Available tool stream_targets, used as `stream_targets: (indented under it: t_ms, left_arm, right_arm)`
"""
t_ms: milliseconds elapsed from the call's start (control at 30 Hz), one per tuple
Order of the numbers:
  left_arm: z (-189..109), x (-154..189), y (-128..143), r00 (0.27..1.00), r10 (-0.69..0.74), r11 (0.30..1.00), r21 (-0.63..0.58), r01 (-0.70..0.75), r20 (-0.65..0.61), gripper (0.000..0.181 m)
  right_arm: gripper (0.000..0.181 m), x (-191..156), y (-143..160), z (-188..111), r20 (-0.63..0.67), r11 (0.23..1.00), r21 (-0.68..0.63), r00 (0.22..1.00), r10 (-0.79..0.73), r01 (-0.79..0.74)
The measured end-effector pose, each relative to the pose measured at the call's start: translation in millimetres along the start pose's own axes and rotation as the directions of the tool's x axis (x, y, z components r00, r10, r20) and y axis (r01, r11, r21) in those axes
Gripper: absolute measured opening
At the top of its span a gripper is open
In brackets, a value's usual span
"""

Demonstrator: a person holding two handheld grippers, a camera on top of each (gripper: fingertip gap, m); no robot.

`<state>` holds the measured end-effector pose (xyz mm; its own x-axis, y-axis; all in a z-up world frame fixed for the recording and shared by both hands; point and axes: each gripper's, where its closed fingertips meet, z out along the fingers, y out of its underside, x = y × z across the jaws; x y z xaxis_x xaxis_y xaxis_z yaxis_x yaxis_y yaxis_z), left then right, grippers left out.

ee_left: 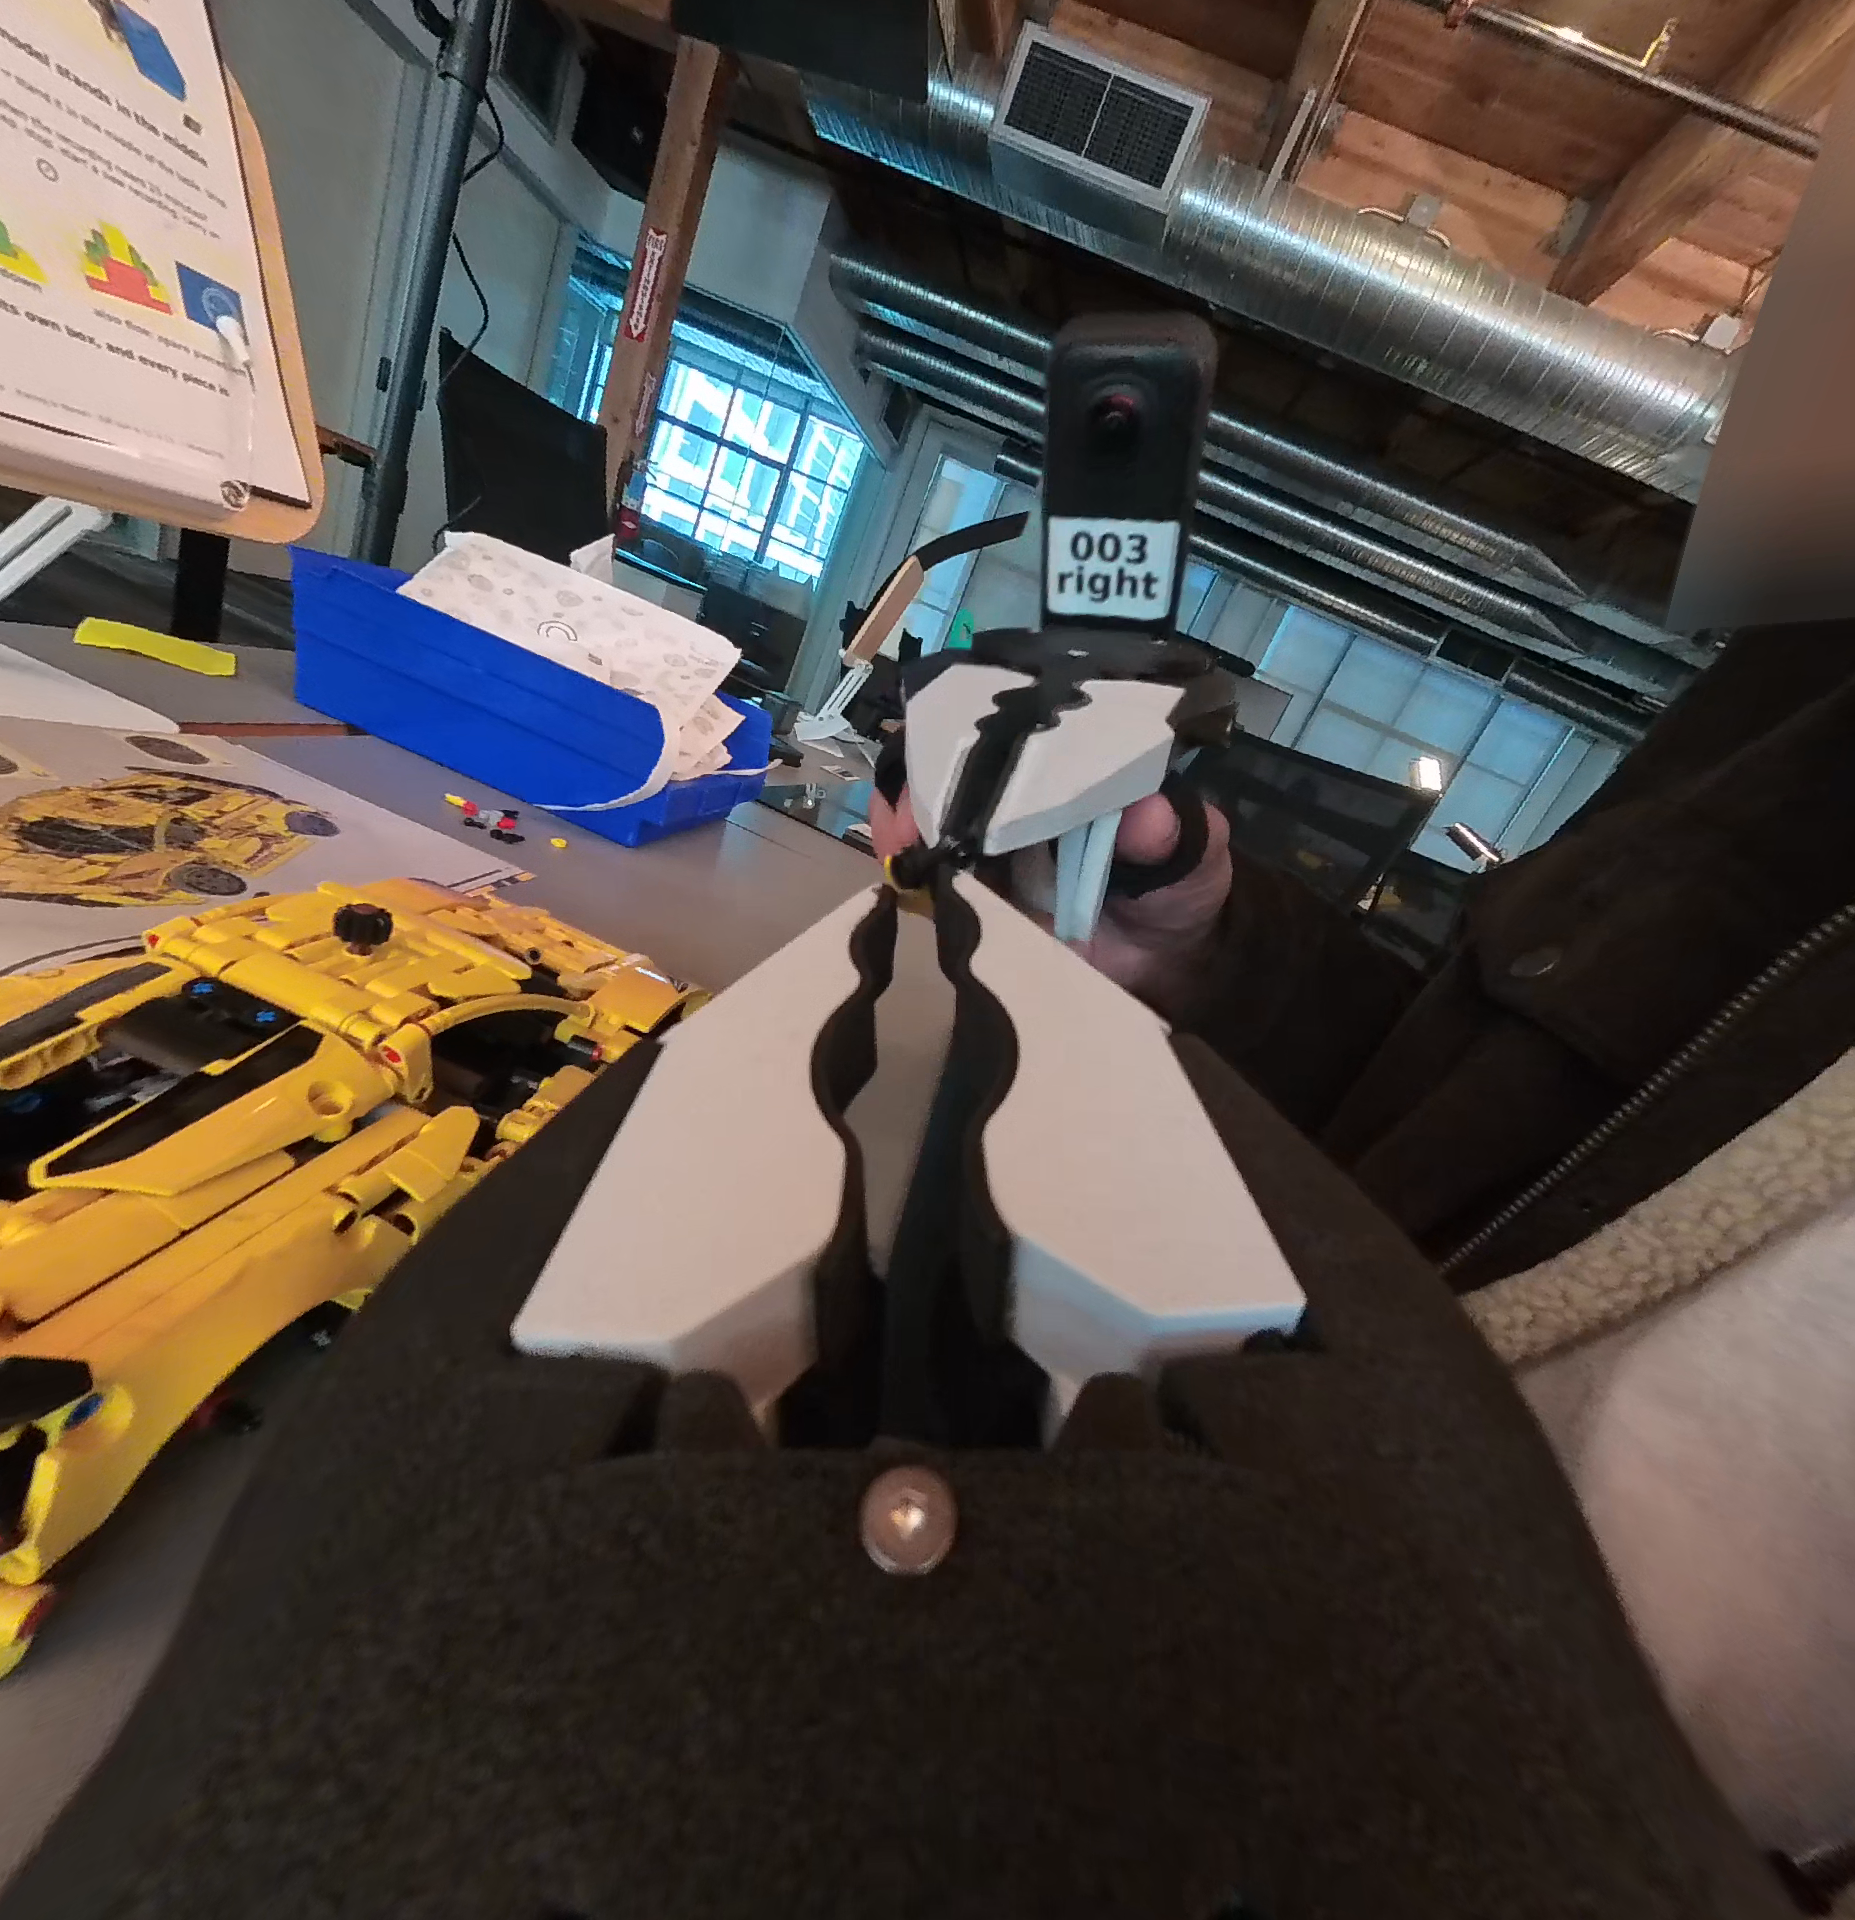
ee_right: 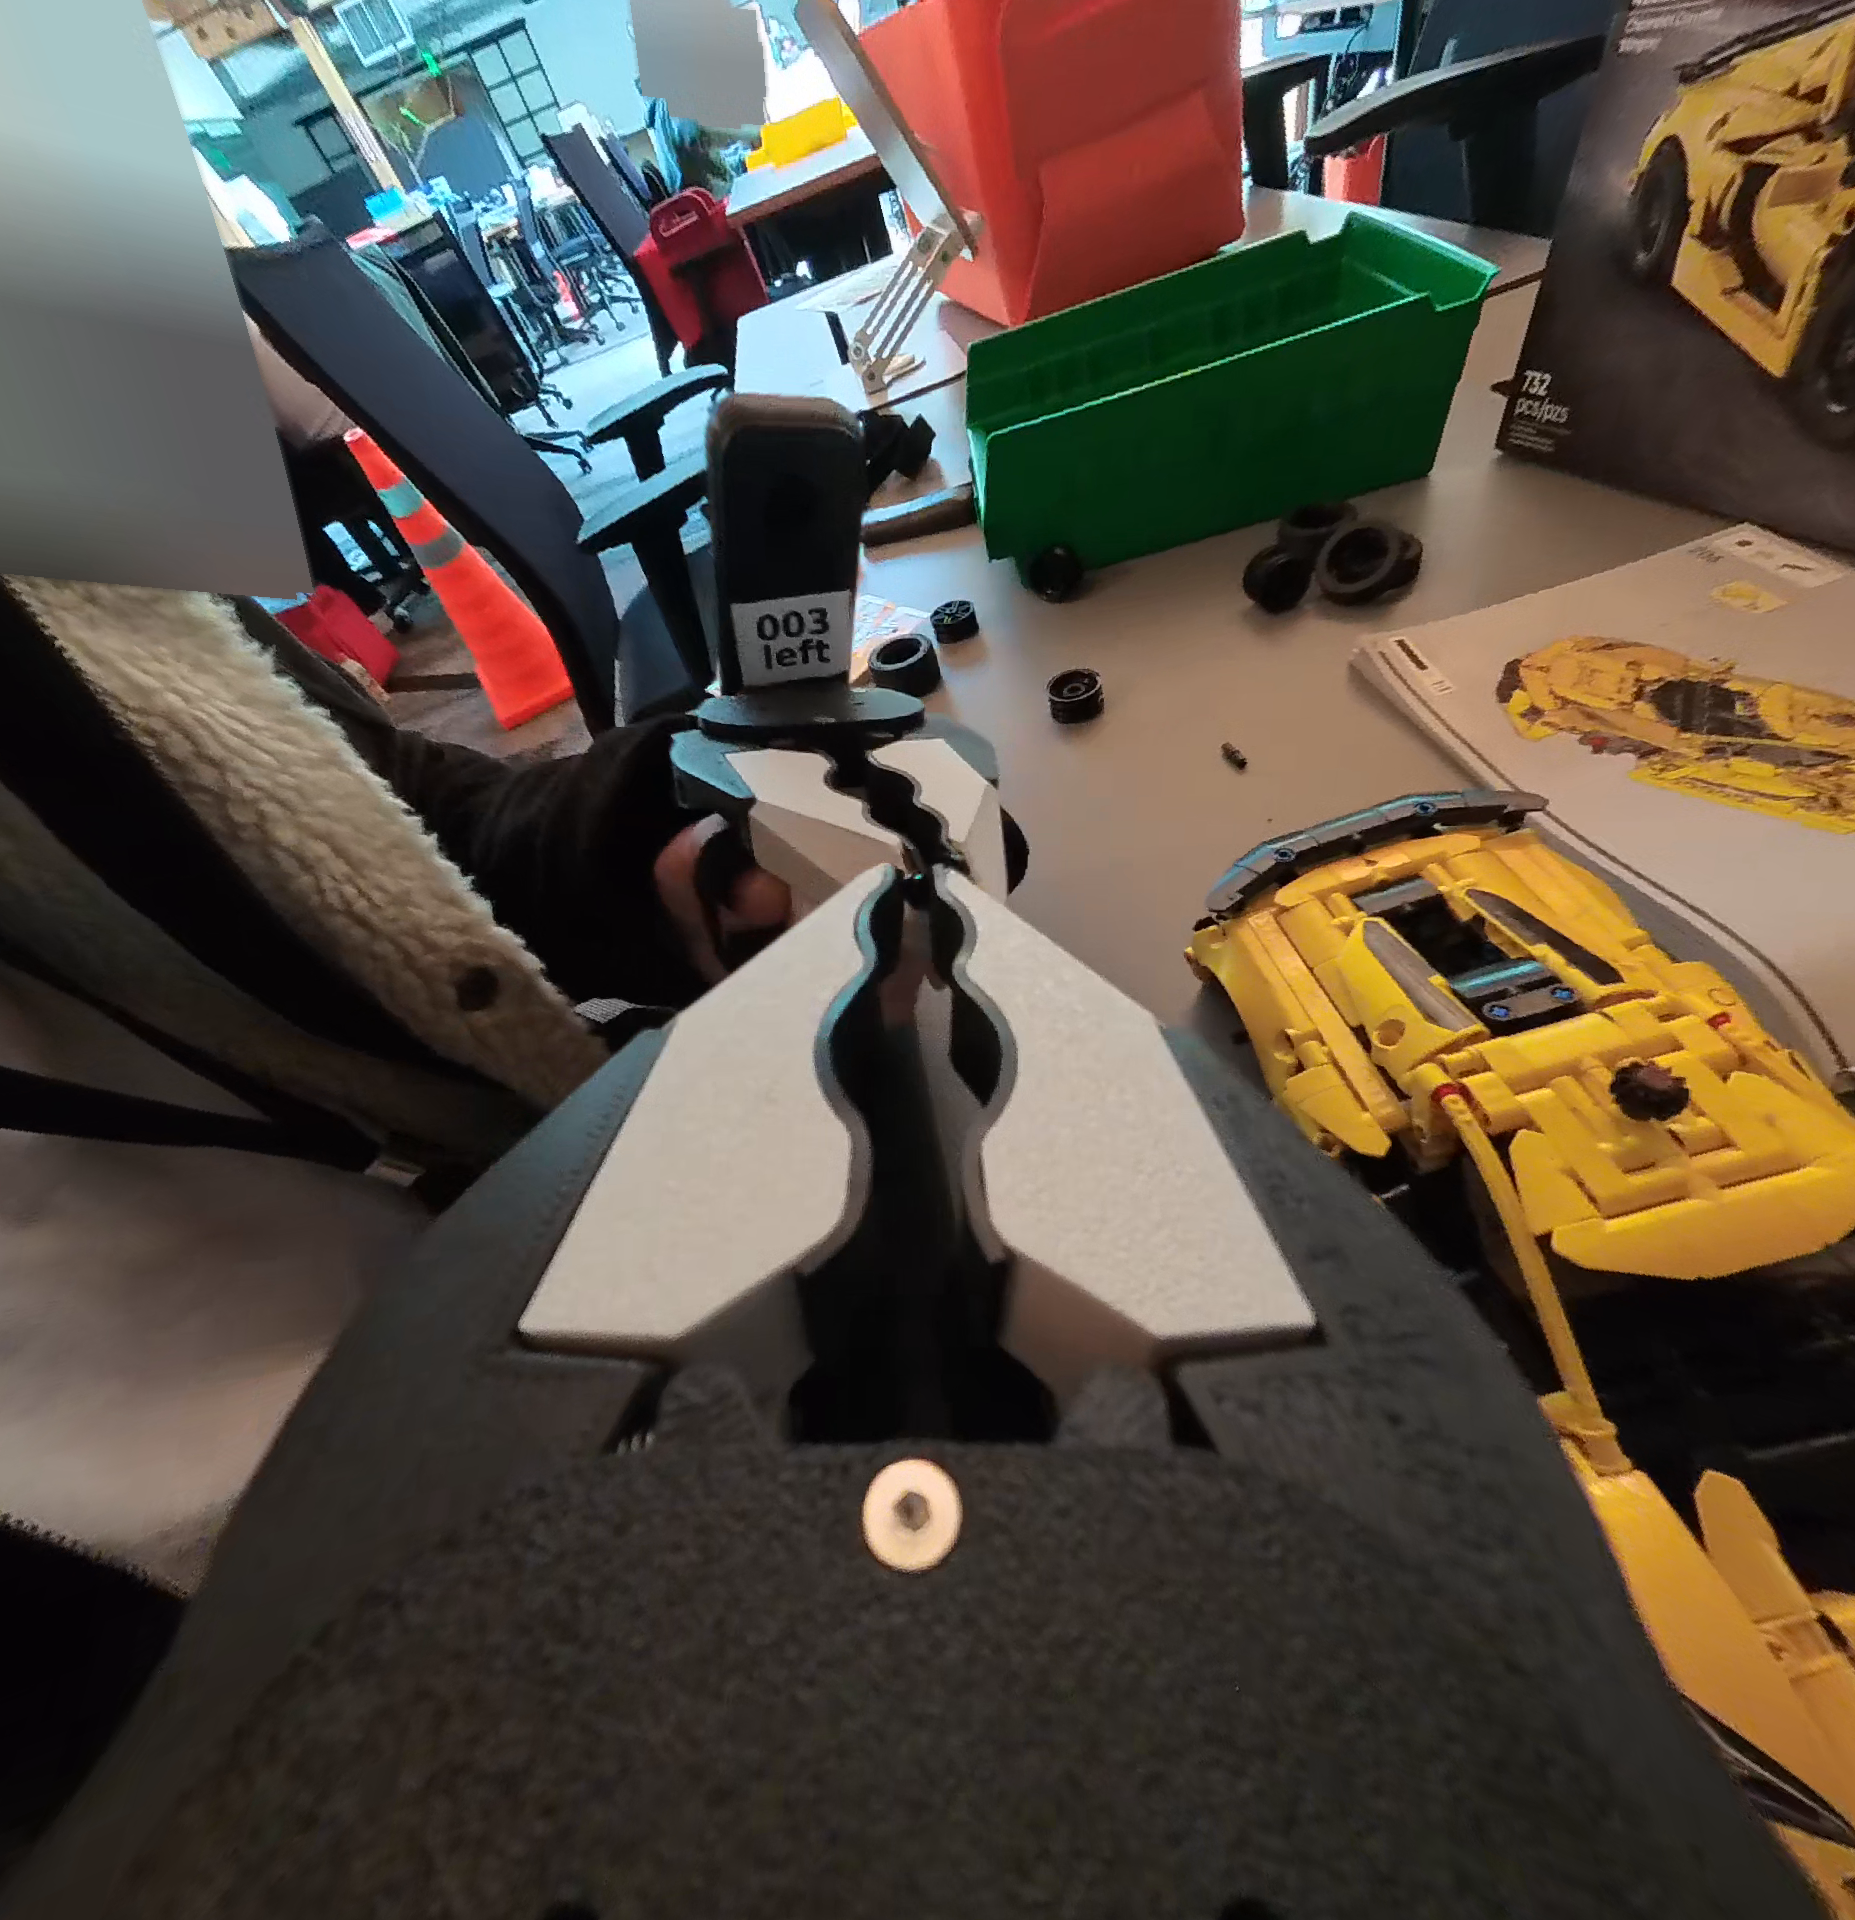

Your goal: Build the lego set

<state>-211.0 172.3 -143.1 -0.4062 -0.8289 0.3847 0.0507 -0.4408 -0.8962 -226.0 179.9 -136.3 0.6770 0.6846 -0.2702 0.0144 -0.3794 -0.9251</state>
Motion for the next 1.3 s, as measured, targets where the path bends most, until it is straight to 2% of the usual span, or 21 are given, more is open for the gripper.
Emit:
stream_targets:
  t_ms: [500, 633, 900, 1300]
  left_arm:
    - [1.8, -0.1, 6.4, 1.000, -0.020, 0.999, -0.033, 0.019, -0.008, 0.007]
    - [2.1, 3.8, 6.1, 0.998, -0.047, 0.998, -0.030, 0.046, -0.041, 0.007]
    - [1.6, 12.8, 4.7, 0.985, -0.121, 0.993, -0.026, 0.118, -0.123, 0.006]
    - [3.3, 22.7, 10.9, 0.984, -0.088, 0.995, -0.064, 0.079, -0.157, 0.007]
  right_arm:
    - [0.003, 7.2, 6.9, -5.7, -0.123, 0.954, -0.129, 0.950, -0.287, 0.272]
    - [0.003, 5.6, 8.5, -6.4, -0.099, 0.916, -0.149, 0.916, -0.389, 0.373]
    - [0.003, -3.1, 6.5, -7.0, -0.007, 0.847, -0.086, 0.850, -0.527, 0.524]
    - [0.003, -12.9, 12.5, -10.6, 0.154, 0.889, -0.038, 0.882, -0.445, 0.456]
